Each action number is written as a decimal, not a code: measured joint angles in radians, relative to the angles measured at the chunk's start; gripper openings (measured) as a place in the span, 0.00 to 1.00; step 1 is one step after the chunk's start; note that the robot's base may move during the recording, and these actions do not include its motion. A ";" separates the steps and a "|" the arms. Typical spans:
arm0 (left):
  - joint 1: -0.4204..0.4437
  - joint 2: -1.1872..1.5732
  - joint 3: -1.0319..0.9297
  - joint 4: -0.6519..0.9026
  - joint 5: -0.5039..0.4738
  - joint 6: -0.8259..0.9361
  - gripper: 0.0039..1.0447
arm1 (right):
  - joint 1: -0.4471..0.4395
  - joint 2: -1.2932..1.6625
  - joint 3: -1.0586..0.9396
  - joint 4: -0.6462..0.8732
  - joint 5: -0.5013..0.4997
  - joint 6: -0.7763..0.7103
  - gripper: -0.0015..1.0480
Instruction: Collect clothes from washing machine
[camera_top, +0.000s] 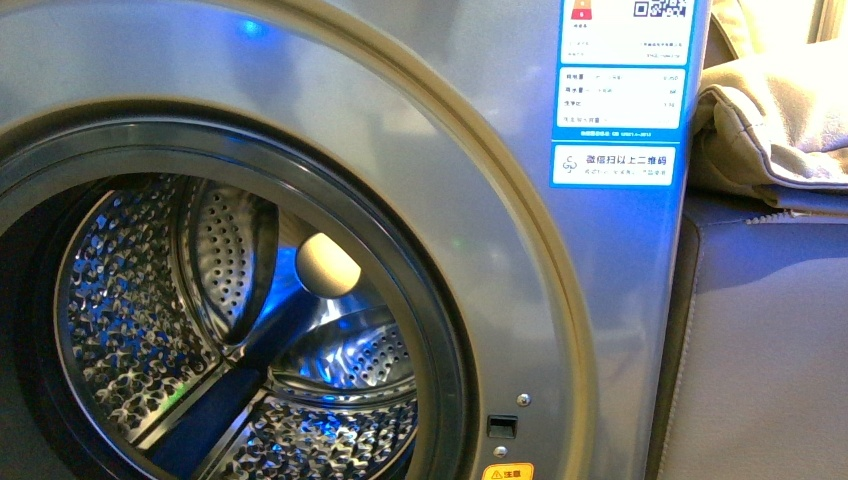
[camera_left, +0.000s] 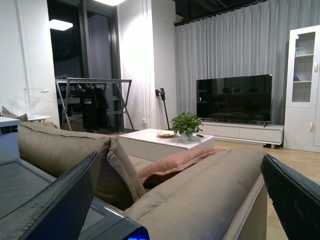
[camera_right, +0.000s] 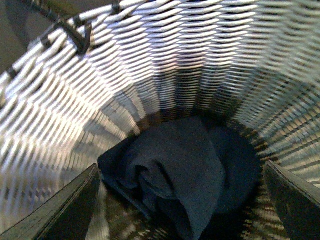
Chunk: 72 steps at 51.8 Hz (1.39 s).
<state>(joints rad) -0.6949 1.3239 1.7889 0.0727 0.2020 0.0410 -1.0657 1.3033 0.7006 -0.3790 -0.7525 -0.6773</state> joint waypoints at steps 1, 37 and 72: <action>0.000 0.000 0.000 0.000 0.000 0.000 0.94 | -0.008 -0.005 0.004 -0.010 -0.007 -0.034 0.93; 0.000 0.000 0.000 0.000 0.000 0.000 0.94 | 0.132 -0.343 0.174 0.692 -0.197 0.754 0.93; 0.000 0.000 0.000 0.000 0.000 0.000 0.94 | 0.893 -0.809 0.011 0.602 0.399 0.912 0.93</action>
<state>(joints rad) -0.6945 1.3239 1.7889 0.0727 0.2016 0.0414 -0.1726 0.4946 0.7113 0.2234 -0.3534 0.2352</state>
